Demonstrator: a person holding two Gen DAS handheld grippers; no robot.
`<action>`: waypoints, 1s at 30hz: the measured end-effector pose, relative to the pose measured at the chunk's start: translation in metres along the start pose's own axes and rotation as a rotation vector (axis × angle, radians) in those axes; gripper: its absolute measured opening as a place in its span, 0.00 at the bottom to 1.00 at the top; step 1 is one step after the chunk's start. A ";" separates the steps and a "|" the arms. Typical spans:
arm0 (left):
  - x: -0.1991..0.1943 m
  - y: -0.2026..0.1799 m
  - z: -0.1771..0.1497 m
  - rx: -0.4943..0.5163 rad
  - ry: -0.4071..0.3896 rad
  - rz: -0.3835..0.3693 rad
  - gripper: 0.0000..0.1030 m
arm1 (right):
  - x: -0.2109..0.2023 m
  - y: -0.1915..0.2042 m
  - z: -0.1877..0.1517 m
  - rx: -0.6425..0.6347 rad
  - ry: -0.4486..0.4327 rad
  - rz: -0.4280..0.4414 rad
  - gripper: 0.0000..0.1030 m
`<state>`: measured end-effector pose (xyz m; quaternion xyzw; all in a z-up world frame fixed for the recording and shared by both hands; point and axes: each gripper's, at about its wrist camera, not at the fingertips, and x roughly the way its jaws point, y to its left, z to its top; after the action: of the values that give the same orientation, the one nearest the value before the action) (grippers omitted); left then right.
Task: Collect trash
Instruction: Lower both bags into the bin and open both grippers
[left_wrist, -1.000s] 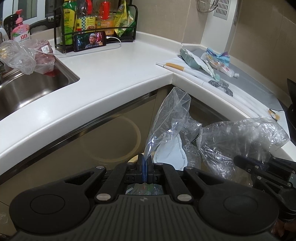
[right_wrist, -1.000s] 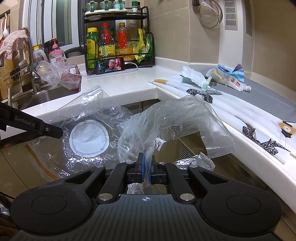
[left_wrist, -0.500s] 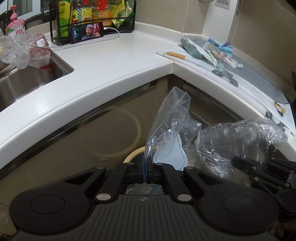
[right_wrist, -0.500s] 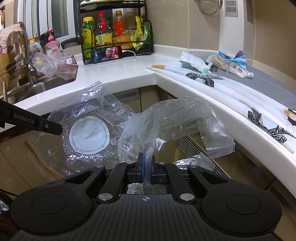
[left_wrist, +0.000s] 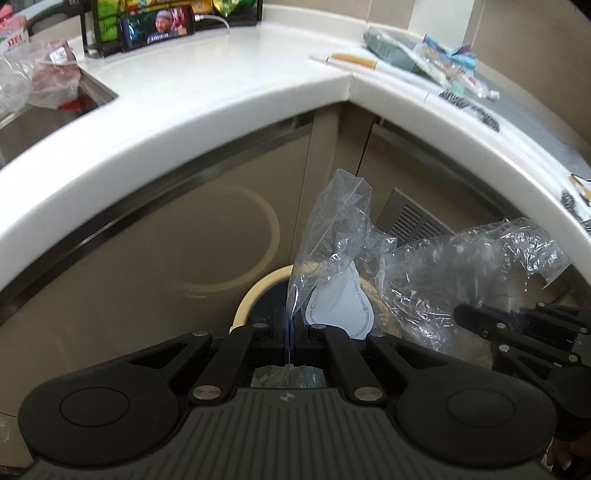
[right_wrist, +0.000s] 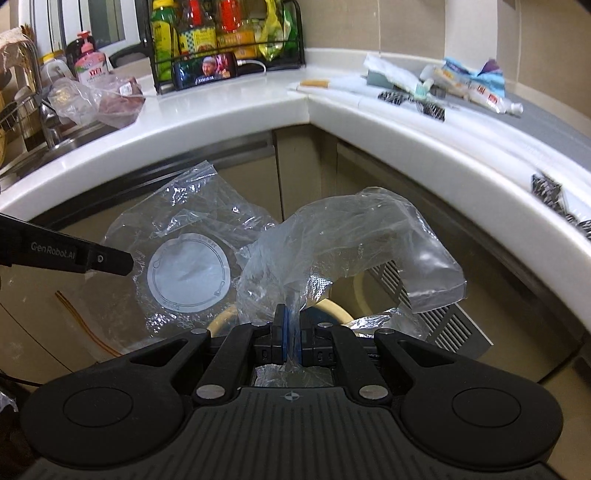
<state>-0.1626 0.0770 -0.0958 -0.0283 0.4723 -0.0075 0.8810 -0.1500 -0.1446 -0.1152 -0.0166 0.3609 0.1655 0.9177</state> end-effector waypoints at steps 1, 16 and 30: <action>0.005 0.000 0.000 0.000 0.006 0.003 0.00 | 0.004 0.000 0.000 -0.001 0.008 -0.001 0.05; 0.057 0.002 -0.004 -0.001 0.081 0.034 0.00 | 0.049 0.006 -0.010 -0.042 0.116 -0.024 0.05; 0.100 -0.009 -0.002 0.029 0.148 0.051 0.00 | 0.079 0.008 -0.009 -0.055 0.166 -0.040 0.05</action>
<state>-0.1086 0.0639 -0.1792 -0.0029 0.5365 0.0059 0.8439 -0.1044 -0.1153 -0.1738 -0.0625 0.4307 0.1550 0.8869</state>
